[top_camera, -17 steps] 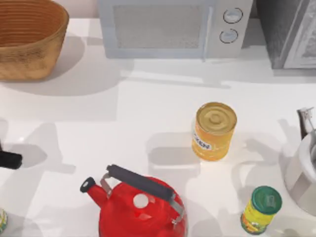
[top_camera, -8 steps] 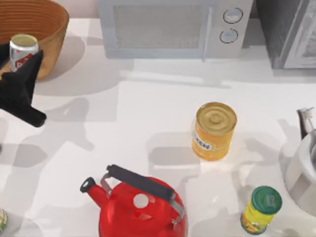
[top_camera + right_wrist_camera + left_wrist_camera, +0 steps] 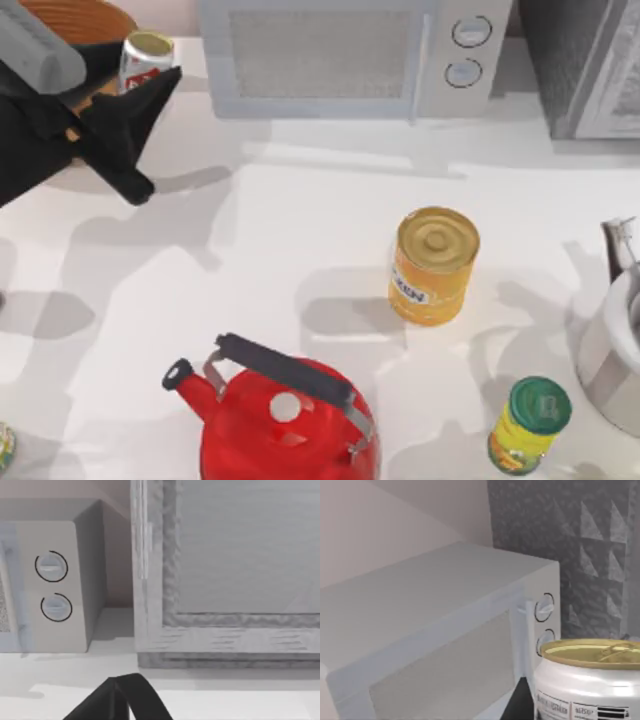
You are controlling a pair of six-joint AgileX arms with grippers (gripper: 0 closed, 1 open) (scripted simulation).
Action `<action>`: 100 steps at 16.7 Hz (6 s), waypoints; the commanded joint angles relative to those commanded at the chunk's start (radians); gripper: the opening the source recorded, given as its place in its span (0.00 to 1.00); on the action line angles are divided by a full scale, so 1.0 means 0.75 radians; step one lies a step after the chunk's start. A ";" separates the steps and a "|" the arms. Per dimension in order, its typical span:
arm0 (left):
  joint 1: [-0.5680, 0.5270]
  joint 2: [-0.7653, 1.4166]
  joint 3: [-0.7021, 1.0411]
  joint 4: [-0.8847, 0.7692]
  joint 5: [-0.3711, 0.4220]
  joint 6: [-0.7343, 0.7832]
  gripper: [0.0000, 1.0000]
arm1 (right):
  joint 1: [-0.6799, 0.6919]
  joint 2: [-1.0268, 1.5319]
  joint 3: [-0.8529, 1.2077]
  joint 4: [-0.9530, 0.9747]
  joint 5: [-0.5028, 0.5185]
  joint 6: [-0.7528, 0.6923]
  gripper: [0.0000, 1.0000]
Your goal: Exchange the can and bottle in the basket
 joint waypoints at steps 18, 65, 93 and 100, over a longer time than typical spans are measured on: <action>-0.127 1.148 0.389 0.738 0.552 -0.050 0.00 | 0.000 0.000 0.000 0.000 0.000 0.000 1.00; -0.177 1.300 0.420 0.877 0.640 -0.171 1.00 | 0.000 0.000 0.000 0.000 0.000 0.000 1.00; 0.199 -1.647 -0.805 -0.774 -0.836 -0.202 1.00 | 0.000 0.000 0.000 0.000 0.000 0.000 1.00; 0.308 -1.354 -0.814 -0.504 -0.761 -0.181 1.00 | 0.000 0.000 0.000 0.000 0.000 0.000 1.00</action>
